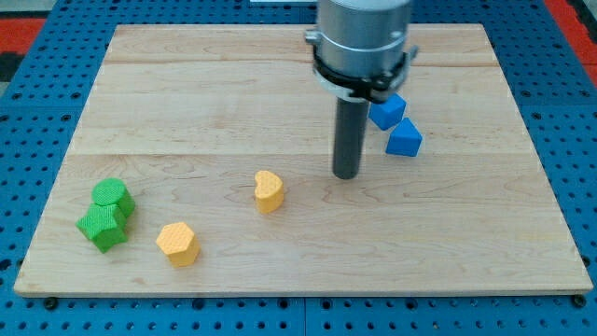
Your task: Push the red star towards the left
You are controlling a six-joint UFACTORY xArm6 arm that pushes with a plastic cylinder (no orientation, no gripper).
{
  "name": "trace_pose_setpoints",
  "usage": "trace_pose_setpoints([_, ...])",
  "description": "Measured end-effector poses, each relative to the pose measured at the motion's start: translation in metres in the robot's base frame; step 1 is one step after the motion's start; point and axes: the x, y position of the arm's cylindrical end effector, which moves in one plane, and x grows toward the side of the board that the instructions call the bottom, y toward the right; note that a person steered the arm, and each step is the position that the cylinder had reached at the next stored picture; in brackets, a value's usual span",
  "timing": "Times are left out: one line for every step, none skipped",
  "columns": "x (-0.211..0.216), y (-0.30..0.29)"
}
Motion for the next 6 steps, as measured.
trace_pose_setpoints([0.018, 0.052])
trace_pose_setpoints([0.005, 0.118])
trace_pose_setpoints([-0.056, 0.124])
trace_pose_setpoints([-0.123, 0.128])
trace_pose_setpoints([-0.192, 0.127])
trace_pose_setpoints([-0.238, 0.106])
